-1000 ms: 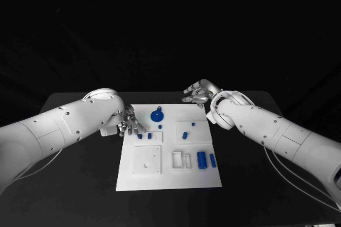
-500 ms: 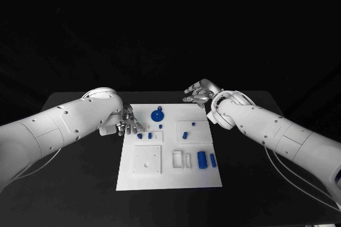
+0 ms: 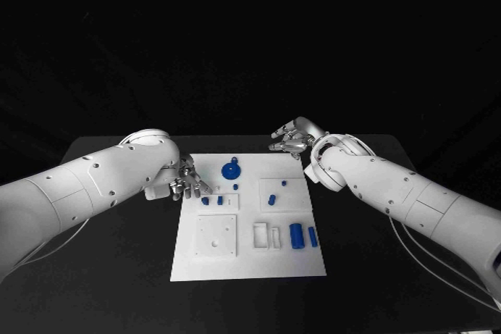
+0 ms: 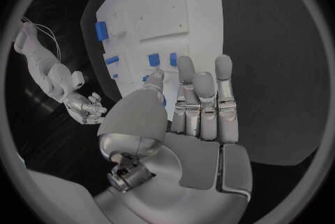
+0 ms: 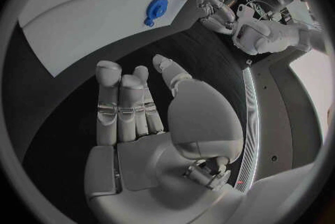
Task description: Assemble the parts on the task board
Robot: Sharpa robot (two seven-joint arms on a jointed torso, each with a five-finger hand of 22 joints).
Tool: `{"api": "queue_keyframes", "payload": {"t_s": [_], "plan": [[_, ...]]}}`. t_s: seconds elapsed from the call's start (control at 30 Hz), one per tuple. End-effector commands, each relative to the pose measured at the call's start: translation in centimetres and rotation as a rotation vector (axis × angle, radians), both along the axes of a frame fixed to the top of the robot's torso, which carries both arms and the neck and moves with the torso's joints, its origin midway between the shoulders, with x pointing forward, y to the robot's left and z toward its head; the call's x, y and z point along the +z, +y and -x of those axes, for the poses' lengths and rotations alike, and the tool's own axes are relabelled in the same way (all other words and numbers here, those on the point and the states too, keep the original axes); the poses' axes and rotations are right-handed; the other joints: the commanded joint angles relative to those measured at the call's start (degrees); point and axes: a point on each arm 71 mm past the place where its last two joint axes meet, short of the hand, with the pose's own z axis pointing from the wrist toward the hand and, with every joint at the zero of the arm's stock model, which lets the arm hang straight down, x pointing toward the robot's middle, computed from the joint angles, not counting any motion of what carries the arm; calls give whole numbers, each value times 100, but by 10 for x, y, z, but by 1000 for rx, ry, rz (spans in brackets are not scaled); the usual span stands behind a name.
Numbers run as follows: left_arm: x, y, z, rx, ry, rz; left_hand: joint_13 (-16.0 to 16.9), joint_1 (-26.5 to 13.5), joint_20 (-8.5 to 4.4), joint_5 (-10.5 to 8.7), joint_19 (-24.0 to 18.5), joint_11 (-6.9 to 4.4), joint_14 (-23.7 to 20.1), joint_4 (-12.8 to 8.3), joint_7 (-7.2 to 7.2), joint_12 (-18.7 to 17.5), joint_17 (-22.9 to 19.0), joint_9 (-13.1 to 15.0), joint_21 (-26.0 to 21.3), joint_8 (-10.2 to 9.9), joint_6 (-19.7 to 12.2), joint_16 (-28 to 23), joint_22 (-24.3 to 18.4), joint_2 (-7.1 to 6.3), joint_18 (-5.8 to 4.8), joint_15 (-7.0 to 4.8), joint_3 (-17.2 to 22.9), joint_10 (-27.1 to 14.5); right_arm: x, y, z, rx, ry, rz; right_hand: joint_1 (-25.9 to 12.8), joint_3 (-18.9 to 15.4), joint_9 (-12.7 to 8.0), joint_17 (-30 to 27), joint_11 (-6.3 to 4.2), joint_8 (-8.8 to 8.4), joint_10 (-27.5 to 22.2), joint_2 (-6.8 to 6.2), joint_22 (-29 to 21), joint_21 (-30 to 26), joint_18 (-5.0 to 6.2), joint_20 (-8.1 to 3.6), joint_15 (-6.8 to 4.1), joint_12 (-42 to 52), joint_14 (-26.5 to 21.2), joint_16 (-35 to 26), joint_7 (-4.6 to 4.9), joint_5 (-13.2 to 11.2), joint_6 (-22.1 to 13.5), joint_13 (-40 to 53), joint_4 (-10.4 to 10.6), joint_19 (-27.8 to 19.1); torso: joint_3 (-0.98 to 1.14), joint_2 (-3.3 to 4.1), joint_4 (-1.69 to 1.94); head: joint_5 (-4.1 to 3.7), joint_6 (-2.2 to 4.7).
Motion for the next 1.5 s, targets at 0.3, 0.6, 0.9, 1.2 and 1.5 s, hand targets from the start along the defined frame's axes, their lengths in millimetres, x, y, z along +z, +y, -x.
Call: {"api": "queue_keyframes", "payload": {"t_s": [0.3, 0.6, 0.9, 1.2, 1.5], "plan": [[-2, -3, 2, -6, 48, 37, 4, -39, 18, -39, 19, 24, 16, 122, 39, -34, 3, -207, -13, -129, -14, -8, 114, 53, -2, 22, 11, 38, 0, 2, 0, 14, 2, 8, -34, 10, 1, -6, -32, -21, -21, -7, 236, -2, 46, -15, -13, -11, 10, -21, 17, 21, -36, -7, -9, 280, -3, 3, -5, 36, 4], [-3, -5, 3, -5, 69, 59, 8, -50, 53, -36, 12, 69, 8, 181, 135, -19, -13, -1215, -14, -218, -120, -12, 113, 122, 30, 57, 11, 9, -1, 3, 1, 15, 3, 8, -34, 10, 1, -6, -32, -21, -21, -7, 236, -2, 46, -15, -13, -11, 10, -21, 17, 21, -36, -7, -9, 280, 7, 2, -2, 39, 3], [-4, -2, 3, -1, 77, 54, 2, -54, 71, -33, 5, 91, -3, 179, 184, -14, -26, -1822, -17, -222, -170, -9, 114, 143, 46, 75, 13, -9, -1, 2, 1, 15, 4, 8, -54, 14, 0, -13, -32, -22, -18, 0, 235, -5, 47, -15, -13, -9, 10, -31, 18, 23, -40, -11, -17, 280, 6, 2, -2, 37, -2], [-4, -2, 3, -5, 81, 53, 4, -44, 69, -27, 7, 82, 0, 166, 168, -8, -26, -1850, -16, -186, -117, -5, 114, 155, 45, 71, 20, -6, -2, 3, 1, 15, 4, 8, -54, 14, 0, -13, -32, -22, -18, 0, 235, -5, 47, -15, -13, -9, 10, -31, 18, 23, -40, -11, -17, 280, 6, 3, -1, 30, -4], [-4, -4, 3, -6, 79, 59, 5, -32, 62, -18, 11, 78, 2, 144, 161, -6, -22, -1846, -11, -167, -105, 1, 115, 165, 40, 65, 26, 2, -2, 3, 1, 16, 4, 7, -54, 14, 0, -13, -32, -22, -18, 0, 235, -5, 47, -15, -13, -9, 10, -31, 18, 23, -40, -11, -17, 280, 6, 2, 0, 31, -1]]}}
